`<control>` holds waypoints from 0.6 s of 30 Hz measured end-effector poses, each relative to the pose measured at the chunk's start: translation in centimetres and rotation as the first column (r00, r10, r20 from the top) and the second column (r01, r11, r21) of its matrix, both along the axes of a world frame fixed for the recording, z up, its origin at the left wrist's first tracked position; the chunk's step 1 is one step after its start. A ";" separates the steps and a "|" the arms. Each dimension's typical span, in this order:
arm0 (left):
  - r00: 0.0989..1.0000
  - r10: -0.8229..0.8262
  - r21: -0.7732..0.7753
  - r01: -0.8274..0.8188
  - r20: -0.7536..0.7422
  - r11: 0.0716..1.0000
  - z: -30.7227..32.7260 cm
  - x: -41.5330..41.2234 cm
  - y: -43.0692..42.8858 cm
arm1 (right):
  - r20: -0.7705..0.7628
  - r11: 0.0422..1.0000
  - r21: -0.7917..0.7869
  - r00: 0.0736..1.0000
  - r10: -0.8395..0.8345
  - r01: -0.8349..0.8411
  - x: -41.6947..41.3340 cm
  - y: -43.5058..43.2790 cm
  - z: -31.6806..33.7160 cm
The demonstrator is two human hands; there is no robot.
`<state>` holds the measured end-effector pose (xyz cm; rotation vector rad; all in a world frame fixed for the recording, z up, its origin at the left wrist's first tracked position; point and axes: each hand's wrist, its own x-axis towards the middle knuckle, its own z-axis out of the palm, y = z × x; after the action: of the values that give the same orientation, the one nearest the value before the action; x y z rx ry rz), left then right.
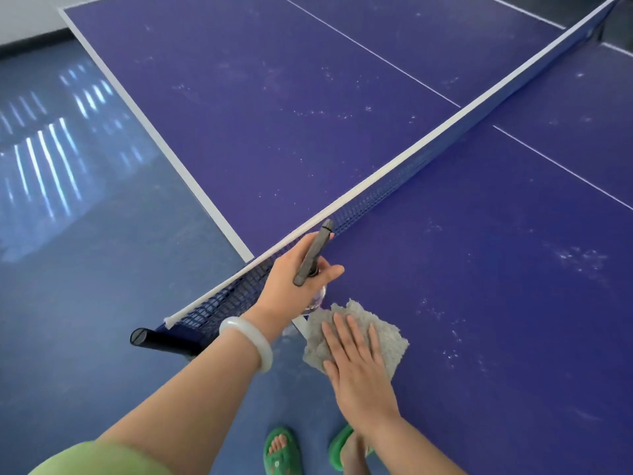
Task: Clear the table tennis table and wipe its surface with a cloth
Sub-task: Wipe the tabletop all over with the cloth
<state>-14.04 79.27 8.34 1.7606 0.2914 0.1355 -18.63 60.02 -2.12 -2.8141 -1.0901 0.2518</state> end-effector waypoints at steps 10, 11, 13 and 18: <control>0.994 0.089 0.053 -0.086 -0.070 0.995 -2.9 2.6 -0.9 | 0.068 0.823 -0.016 0.822 -0.566 0.568 4.4 -5.3 0.9; 0.992 0.102 0.046 -0.099 -0.077 0.994 -3.0 2.7 -0.8 | 0.054 0.846 -0.023 0.845 -0.532 0.533 3.8 -4.3 0.9; 0.992 0.092 0.019 -0.091 -0.086 0.996 -2.9 2.7 -0.6 | 0.032 0.935 -0.023 0.935 -0.353 0.354 2.5 -3.4 0.9; 0.991 0.050 0.014 -0.049 -0.126 0.999 -3.4 1.9 -0.5 | 0.060 0.992 -0.080 0.994 -0.093 0.098 3.9 -7.1 0.3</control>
<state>-12.18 78.77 4.89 1.7761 0.4269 0.0613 -14.76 52.94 -1.79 -2.9537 -0.9739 0.2145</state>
